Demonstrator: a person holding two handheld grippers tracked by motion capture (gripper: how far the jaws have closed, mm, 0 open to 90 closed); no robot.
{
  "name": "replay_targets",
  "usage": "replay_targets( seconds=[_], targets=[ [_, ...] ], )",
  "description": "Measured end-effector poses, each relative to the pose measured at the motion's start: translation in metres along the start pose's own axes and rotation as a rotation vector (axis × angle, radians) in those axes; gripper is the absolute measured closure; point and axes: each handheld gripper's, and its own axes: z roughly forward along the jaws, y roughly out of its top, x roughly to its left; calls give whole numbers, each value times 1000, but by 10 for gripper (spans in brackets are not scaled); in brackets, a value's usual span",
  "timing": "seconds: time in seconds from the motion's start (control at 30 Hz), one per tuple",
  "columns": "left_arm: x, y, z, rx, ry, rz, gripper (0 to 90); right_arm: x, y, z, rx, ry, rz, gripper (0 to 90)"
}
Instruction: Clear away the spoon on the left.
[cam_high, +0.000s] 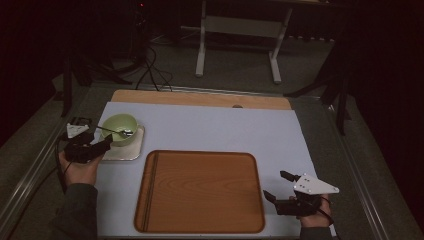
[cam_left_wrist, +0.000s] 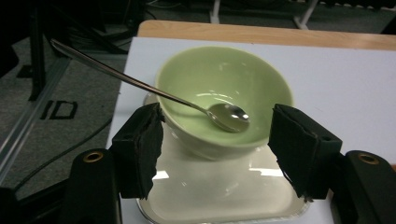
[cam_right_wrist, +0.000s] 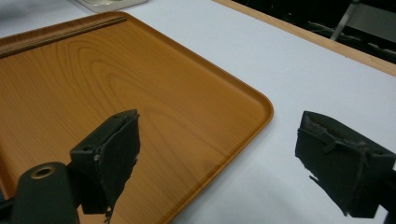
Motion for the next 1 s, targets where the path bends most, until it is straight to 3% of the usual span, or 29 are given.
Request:
replay_targets(
  seconds=[0.5,0.67,0.83,1.0],
  targets=[
    [20,6,30,50,90,-48,373,0,0,1,-1,3,2,133],
    [31,11,37,55,100,-98,394,0,0,1,1,5,4,133],
    [35,13,46,81,124,-99,417,1,0,3,4,7,-1,133],
    [38,13,52,77,148,-106,440,0,-1,4,10,9,-1,133]
  ],
)
